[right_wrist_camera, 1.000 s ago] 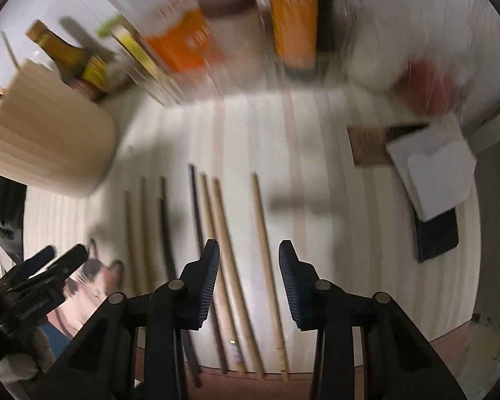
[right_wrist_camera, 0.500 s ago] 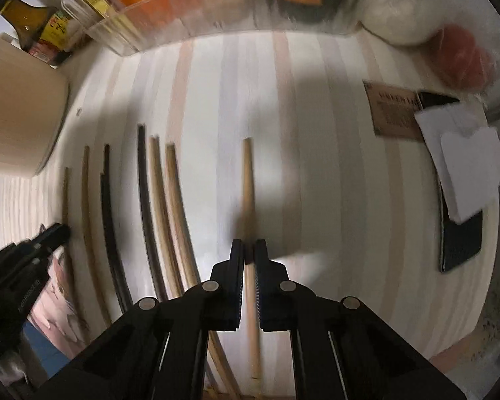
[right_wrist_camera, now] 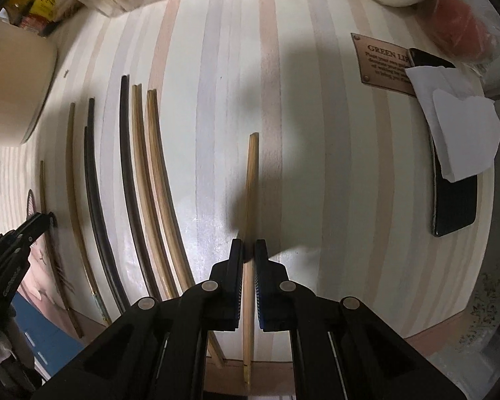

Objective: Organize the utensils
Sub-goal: 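Close the left tool on a wooden chopstick while the right tool grasps another wooden chopstick, then lift the left tool's chopstick while the right tool carries its chopstick above the holder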

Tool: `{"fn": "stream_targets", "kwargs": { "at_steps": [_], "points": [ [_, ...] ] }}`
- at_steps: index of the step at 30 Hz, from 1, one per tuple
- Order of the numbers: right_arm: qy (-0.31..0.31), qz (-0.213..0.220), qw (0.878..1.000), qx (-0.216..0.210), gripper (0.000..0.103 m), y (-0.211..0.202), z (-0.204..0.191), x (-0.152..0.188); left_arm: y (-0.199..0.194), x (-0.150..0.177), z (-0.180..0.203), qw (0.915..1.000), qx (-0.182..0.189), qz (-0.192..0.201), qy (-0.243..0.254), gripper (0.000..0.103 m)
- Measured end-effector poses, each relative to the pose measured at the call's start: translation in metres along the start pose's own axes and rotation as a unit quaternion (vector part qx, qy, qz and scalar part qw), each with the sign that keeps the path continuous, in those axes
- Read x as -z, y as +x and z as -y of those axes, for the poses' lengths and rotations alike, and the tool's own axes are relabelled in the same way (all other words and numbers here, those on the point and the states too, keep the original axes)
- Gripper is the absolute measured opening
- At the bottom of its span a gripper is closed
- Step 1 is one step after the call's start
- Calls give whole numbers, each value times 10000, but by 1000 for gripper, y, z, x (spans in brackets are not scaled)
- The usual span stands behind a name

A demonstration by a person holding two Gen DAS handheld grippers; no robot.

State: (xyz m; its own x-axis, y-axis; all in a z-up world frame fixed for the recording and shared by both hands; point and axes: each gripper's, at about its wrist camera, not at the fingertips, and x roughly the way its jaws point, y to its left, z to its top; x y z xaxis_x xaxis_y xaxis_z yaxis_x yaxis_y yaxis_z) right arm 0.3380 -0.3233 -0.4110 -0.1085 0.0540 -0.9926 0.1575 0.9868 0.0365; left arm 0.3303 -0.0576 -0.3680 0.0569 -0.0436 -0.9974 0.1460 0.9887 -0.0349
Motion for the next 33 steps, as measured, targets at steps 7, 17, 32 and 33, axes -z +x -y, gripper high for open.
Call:
{"fn": "stream_targets", "kwargs": {
  "at_steps": [7,17,32,33],
  "points": [
    [-111,-170,9996,173,7,3,-8,-1,0,-3,-2,10000,-14,6,44,6],
    [-17,6,9998,209,7,5,-15,-24,-5,-18,16,9998,-90,63,145,4],
    [123,1549,9871,-378,6,-80,-10,32,-125,-1,5,9910,170,1329,54,4],
    [88,1741,9837,-434,6,-92,-13,37,-135,1,4,9893,204,1442,36,4]
  ]
}}
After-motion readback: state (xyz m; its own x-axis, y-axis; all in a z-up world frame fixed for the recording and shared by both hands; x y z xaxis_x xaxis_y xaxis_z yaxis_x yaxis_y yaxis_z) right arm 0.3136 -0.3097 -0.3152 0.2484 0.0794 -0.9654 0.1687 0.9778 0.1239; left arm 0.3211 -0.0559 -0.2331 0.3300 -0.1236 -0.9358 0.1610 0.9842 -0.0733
